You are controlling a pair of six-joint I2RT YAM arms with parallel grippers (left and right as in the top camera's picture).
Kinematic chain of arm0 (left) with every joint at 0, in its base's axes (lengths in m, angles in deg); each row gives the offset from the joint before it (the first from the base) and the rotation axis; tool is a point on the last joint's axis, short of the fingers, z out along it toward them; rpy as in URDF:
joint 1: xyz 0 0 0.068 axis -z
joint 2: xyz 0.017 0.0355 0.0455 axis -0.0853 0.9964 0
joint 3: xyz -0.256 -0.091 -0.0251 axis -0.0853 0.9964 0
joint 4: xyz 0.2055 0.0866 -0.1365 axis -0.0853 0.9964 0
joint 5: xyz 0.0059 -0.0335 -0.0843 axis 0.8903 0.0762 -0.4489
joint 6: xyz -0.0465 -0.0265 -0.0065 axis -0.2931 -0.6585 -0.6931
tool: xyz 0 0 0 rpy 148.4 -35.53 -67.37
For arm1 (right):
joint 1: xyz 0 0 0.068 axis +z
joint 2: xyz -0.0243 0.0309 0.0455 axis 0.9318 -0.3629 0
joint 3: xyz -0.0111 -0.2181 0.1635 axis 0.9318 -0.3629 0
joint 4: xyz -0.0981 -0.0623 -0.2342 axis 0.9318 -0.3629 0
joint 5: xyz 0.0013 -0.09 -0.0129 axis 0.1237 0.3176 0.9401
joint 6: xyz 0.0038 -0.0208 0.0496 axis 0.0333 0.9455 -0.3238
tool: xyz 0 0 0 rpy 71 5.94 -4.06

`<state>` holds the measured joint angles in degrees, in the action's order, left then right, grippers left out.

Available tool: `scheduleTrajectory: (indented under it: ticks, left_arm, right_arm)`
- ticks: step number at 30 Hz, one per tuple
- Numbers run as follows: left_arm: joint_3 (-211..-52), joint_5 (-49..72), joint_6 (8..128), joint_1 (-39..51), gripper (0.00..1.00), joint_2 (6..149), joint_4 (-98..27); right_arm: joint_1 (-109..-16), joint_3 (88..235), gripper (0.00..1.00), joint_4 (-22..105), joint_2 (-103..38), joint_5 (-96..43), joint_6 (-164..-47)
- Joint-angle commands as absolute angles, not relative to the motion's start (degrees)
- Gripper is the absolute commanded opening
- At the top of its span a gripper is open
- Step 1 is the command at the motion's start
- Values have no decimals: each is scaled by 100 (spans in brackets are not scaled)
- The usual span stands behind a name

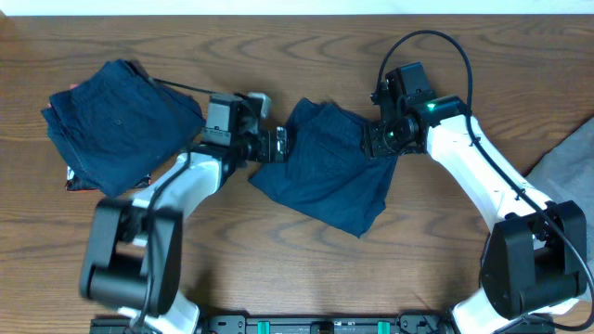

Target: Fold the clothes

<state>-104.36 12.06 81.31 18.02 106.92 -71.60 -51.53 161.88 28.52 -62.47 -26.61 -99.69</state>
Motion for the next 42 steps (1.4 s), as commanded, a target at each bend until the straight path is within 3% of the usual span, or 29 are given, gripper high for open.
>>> scheduleTrajectory:
  ticks: [1,6,11,14,16,17,19,30,42]
  left_arm:
    - [-10718,485,8474,1784,98,11009,-7260]
    - [-10718,-300,8472,1837,98,11264,-7197]
    - [-10715,-333,8474,2047,96,11485,-6937]
    - [-10715,-330,8474,2103,79,11599,-6959]
    - [-10715,-330,8474,2110,60,11658,-6959]
    - [-10715,-324,8474,2110,38,11669,-6959]
    - [-10718,-287,8472,2092,6,11655,-7007]
    - [-11139,35,8328,1205,6,10604,-6897]
    - [-11861,843,8317,-1741,6,9260,-6600]
  right_arm:
    - [-5103,16261,65,2776,-6203,-2788,-10053]
    - [-5103,16261,65,2732,-6203,-2788,-10050]
    - [-5100,16261,64,2717,-6203,-2790,-10055]
    - [-5100,16261,64,2634,-6203,-2788,-10055]
    - [-5103,16261,64,2564,-6203,-2786,-10053]
    - [-5103,16261,63,2542,-6203,-2784,-10050]
    - [-5103,16261,63,2518,-6203,-2786,-10050]
    - [-5354,16261,59,2310,-6070,-2397,-10157]
    - [-5708,16261,60,2157,-5827,-2404,-10155]
